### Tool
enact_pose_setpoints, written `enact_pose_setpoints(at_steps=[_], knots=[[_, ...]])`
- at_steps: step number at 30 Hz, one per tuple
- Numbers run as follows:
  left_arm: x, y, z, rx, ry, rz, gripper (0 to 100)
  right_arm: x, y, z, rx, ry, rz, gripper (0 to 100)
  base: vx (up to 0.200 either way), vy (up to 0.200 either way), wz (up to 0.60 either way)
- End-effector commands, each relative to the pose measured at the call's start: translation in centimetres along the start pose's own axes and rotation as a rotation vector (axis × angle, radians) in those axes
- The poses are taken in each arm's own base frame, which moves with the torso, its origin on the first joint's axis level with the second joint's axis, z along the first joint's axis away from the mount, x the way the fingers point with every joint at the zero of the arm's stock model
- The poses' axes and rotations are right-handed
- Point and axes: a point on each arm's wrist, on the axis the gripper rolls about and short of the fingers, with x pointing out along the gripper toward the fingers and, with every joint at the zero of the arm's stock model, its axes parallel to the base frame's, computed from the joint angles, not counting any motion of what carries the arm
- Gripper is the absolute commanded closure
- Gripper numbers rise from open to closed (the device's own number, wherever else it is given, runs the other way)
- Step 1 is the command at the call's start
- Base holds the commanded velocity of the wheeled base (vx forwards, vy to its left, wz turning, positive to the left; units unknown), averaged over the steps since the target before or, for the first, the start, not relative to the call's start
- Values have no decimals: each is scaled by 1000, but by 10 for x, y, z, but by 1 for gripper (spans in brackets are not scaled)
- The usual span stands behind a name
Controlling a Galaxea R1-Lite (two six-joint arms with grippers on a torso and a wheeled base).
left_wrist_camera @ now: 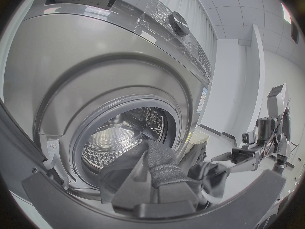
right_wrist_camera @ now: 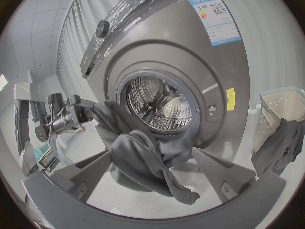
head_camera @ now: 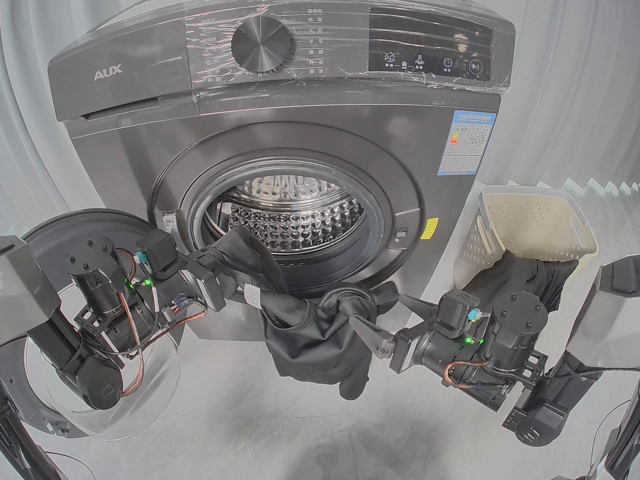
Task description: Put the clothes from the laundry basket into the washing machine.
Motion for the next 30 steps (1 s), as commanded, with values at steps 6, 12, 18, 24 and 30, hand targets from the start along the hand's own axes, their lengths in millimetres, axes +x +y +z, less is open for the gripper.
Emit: enact_pose_setpoints(at_steps=[6, 12, 18, 24, 30], knots=[[3, -5, 0, -2, -4, -10, 100, -30, -7, -44, -20, 237, -8, 0, 0, 0, 0], [4, -6, -2, -2, 0, -12, 100, -39, -1, -66, -32, 344, 30, 0, 0, 0, 0], [4, -6, -1, -2, -1, -14, 100, -7, 6, -65, -26, 267, 59, 0, 0, 0, 0], [5, -7, 0, -2, -7, -16, 100, 20, 20, -64, -22, 201, 144, 0, 0, 0, 0], [7, -10, -1, -4, -7, -27, 100, 37, 37, -59, -22, 143, 231, 0, 0, 0, 0]])
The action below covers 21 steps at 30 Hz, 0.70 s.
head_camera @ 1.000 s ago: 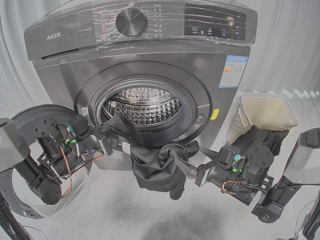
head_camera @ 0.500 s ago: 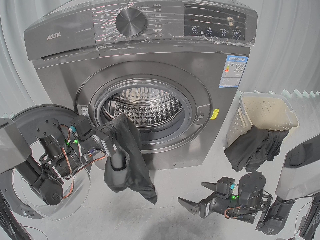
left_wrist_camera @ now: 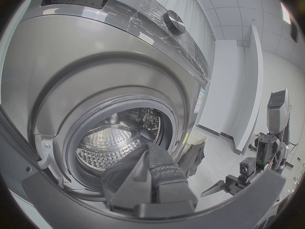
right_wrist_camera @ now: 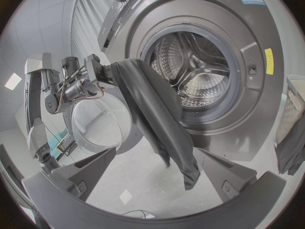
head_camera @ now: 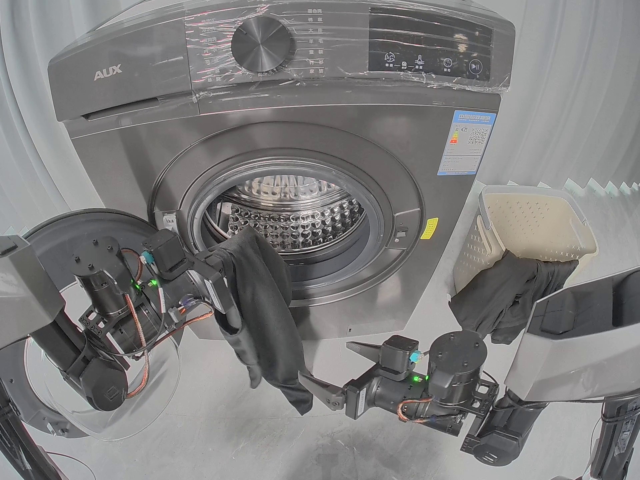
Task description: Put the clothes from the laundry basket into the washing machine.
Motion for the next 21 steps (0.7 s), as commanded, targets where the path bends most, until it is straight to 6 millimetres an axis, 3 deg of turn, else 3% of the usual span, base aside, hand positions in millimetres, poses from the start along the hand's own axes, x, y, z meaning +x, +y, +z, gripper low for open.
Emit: enact_pose_setpoints(at_steps=[1, 9, 21], knots=[[2, -3, -1, -2, 1, -9, 100, 18, 9, -1, -8, -28, 44, 0, 0, 0, 0], [7, -4, -4, -3, 4, 7, 100, 41, 19, 3, -13, -61, 78, 0, 0, 0, 0], [11, -5, -8, -6, 7, 15, 100, 83, 3, -15, -47, -62, 49, 0, 0, 0, 0]])
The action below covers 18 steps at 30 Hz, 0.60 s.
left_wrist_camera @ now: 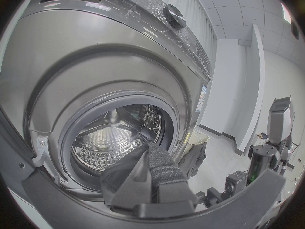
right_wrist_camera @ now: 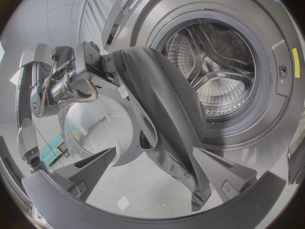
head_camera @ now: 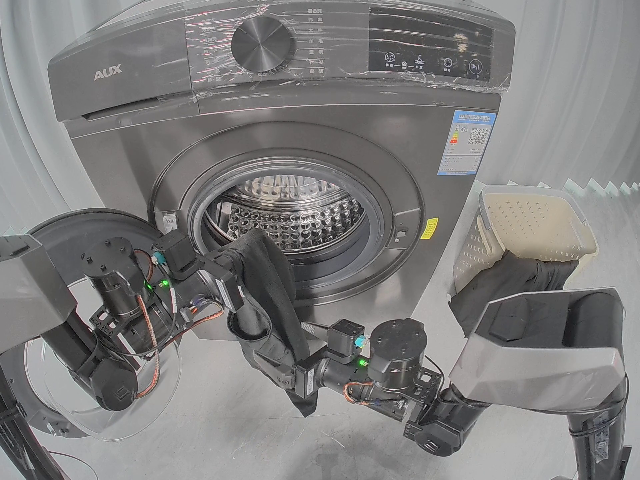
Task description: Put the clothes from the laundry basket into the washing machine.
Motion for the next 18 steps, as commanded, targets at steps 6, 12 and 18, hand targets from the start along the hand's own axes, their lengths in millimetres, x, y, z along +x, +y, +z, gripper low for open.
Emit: enact_pose_setpoints(at_steps=[6, 12, 18], knots=[[1, 0, -2, -2, 3, 0, 100, 23, -10, -27, -16, 23, -12, 0, 0, 0, 0], [1, 0, -2, -4, 3, 0, 100, 33, -10, -34, -31, 18, -4, 0, 0, 0, 0], [1, 0, -2, -4, 5, 0, 100, 43, -15, -45, -63, 13, -9, 0, 0, 0, 0]])
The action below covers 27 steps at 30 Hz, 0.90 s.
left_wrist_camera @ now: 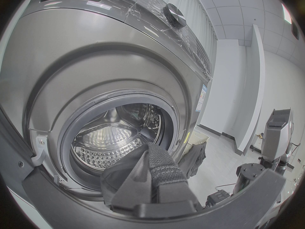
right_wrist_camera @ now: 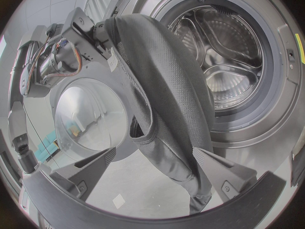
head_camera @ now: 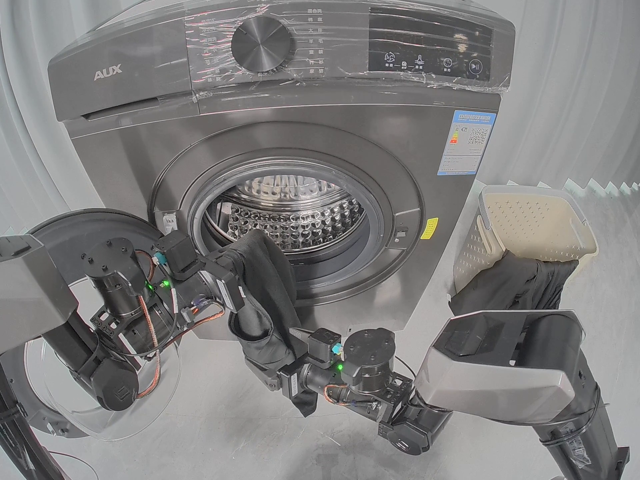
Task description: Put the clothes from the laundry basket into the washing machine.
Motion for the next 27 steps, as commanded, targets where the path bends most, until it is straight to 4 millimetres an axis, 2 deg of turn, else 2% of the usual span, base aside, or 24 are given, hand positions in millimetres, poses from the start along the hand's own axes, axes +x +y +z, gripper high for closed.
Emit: enact_pose_setpoints(at_steps=[1, 6, 14, 15, 21, 22, 27], knots=[[0, 0, -1, -1, 2, 0, 100, 11, -6, -15, -21, 0, -6, 0, 0, 0, 0], [0, 0, -1, -1, 2, 0, 100, 22, -7, -16, -24, -33, -4, 0, 0, 0, 0], [0, 0, -1, -1, 2, 0, 100, 25, -8, -20, -25, -45, -16, 0, 0, 0, 0], [0, 1, -1, -1, 2, 2, 100, 24, -8, -20, -25, -45, -17, 100, 0, 0, 0], [1, 3, -5, -3, 15, 7, 100, 18, -5, -13, -26, -54, -14, 100, 0, 0, 0], [1, 4, -5, -3, 17, 11, 100, 9, 0, 0, -25, -62, -7, 100, 0, 0, 0], [1, 5, -6, -4, 18, 14, 100, -13, 5, 26, -24, -72, -7, 100, 0, 0, 0]])
